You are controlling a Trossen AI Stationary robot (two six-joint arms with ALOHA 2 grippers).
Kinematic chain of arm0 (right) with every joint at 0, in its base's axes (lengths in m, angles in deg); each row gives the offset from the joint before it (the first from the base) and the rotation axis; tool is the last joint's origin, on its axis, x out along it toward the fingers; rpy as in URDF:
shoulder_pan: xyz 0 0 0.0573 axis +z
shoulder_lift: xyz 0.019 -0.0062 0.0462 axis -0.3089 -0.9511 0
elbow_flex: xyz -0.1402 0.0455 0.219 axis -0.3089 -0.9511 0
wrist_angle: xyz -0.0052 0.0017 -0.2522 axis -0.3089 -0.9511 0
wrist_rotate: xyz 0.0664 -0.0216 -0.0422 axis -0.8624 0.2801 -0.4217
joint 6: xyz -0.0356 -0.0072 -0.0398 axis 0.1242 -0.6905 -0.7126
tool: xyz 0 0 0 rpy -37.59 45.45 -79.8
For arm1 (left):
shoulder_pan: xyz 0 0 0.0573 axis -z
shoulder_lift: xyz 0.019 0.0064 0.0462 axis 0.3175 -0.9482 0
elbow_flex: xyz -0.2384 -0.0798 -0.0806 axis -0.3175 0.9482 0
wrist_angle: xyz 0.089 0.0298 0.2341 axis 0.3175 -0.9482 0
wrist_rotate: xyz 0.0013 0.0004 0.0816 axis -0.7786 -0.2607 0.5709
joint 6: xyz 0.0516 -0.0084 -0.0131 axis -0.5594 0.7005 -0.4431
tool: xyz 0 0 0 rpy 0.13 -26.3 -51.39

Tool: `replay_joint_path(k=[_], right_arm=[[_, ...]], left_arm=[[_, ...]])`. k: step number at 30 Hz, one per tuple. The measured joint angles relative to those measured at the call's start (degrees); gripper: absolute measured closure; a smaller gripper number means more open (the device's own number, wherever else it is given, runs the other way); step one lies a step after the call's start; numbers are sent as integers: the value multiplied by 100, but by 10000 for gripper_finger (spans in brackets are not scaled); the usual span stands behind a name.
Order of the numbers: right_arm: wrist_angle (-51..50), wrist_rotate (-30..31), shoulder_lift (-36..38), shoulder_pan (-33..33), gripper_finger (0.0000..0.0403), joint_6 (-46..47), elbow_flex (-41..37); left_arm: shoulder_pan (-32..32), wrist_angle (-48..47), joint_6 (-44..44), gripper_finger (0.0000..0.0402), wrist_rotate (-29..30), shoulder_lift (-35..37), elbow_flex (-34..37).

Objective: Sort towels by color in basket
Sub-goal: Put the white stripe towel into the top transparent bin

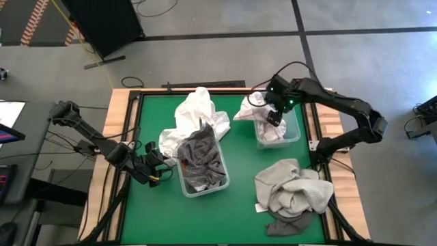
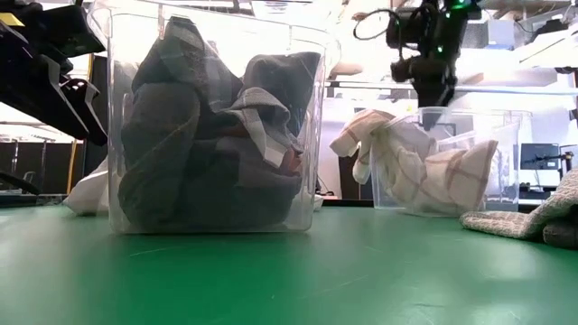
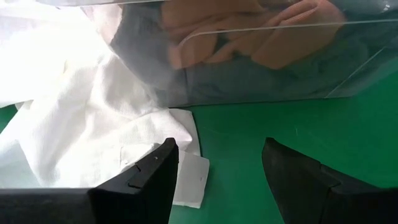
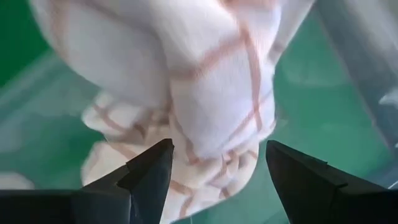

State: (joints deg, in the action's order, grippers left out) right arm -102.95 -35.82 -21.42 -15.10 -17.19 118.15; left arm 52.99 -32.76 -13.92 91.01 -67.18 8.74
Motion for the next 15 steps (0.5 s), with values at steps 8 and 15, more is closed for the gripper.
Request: replay_joint_path(k=[8,15], right_arm=[[675,0,-1,678,117,-474,289],[1456,2,-63,998,117,-881,272]], left_arm=[[0,0,-10,181,-2,2,0],[-2,0,-12,181,-2,-1,0]])
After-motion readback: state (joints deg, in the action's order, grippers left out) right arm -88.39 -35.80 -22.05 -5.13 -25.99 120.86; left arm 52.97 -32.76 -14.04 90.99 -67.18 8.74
